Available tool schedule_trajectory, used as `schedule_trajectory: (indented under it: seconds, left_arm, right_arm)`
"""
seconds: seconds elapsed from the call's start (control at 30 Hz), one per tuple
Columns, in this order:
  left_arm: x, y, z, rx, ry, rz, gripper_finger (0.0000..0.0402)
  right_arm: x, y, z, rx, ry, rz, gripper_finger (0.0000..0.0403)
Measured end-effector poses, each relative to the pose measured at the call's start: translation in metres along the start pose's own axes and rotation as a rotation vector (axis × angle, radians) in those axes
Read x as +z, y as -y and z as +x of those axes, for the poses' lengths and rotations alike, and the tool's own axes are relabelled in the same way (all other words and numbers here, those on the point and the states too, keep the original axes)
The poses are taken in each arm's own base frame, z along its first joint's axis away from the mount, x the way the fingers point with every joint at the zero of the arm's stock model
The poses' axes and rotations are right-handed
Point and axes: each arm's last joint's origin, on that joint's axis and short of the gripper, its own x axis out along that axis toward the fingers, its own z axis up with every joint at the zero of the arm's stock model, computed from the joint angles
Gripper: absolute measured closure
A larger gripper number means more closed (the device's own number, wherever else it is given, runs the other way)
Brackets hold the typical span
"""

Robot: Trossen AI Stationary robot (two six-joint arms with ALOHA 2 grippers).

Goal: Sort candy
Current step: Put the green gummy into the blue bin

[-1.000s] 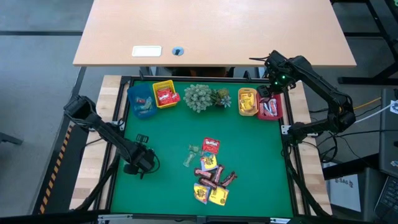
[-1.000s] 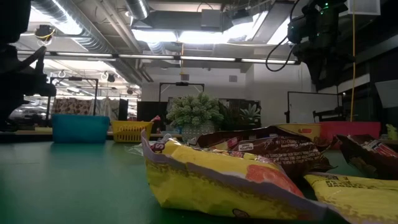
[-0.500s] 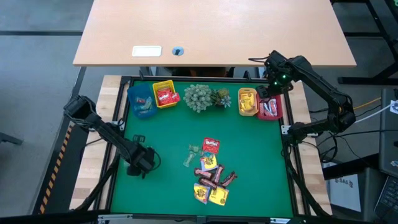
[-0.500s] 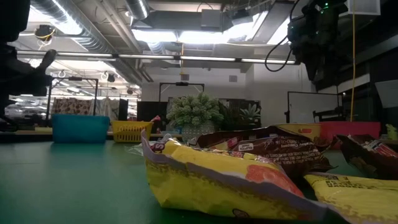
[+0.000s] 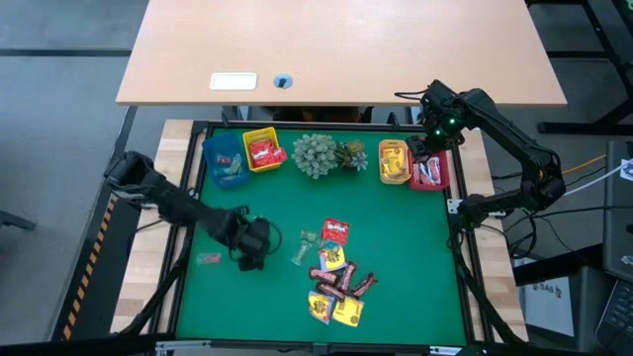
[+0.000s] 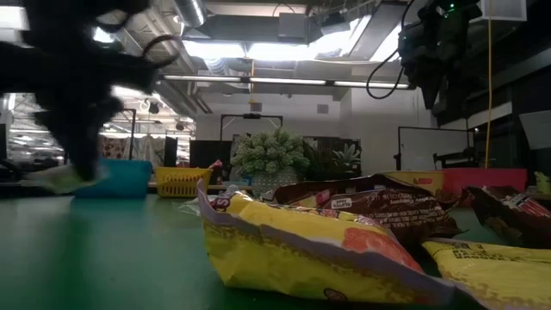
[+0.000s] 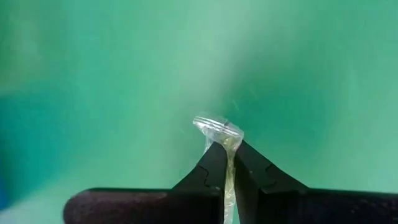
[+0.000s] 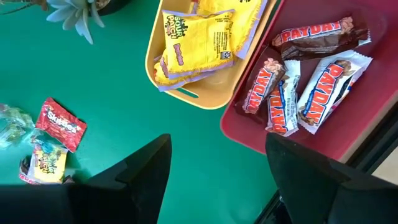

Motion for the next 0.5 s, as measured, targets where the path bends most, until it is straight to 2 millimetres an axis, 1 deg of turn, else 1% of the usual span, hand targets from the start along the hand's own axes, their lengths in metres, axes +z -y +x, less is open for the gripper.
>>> schedule_trajectory:
  seconds: [0.07, 0.13, 0.23, 0.3, 0.43, 0.5]
  left_arm:
    - [0.014, -0.010, -0.004, 0.026, 0.053, -0.063, 0.0401]
    - [0.026, -0.024, -0.008, 0.065, 0.095, -0.125, 0.0401]
    - [0.039, -0.049, -0.016, 0.116, 0.140, -0.188, 0.0401]
    - [0.047, -0.068, -0.025, 0.149, 0.181, -0.237, 0.0401]
    - [0.051, -0.108, -0.041, 0.275, 0.237, -0.340, 0.0401]
    - [0.049, -0.127, -0.046, 0.339, 0.242, -0.391, 0.0401]
  right_arm:
    - [0.000, 0.000, 0.000, 0.000, 0.000, -0.001, 0.0141]
    - [0.000, 0.000, 0.000, 0.000, 0.000, -0.003, 0.0141]
    - [0.000, 0.000, 0.000, 0.000, 0.000, -0.003, 0.0141]
    - [0.000, 0.000, 0.000, 0.006, -0.002, -0.003, 0.0141]
    - [0.000, 0.000, 0.000, 0.009, -0.002, -0.004, 0.0141]
    - [0.000, 0.000, 0.000, 0.014, -0.004, -0.003, 0.0141]
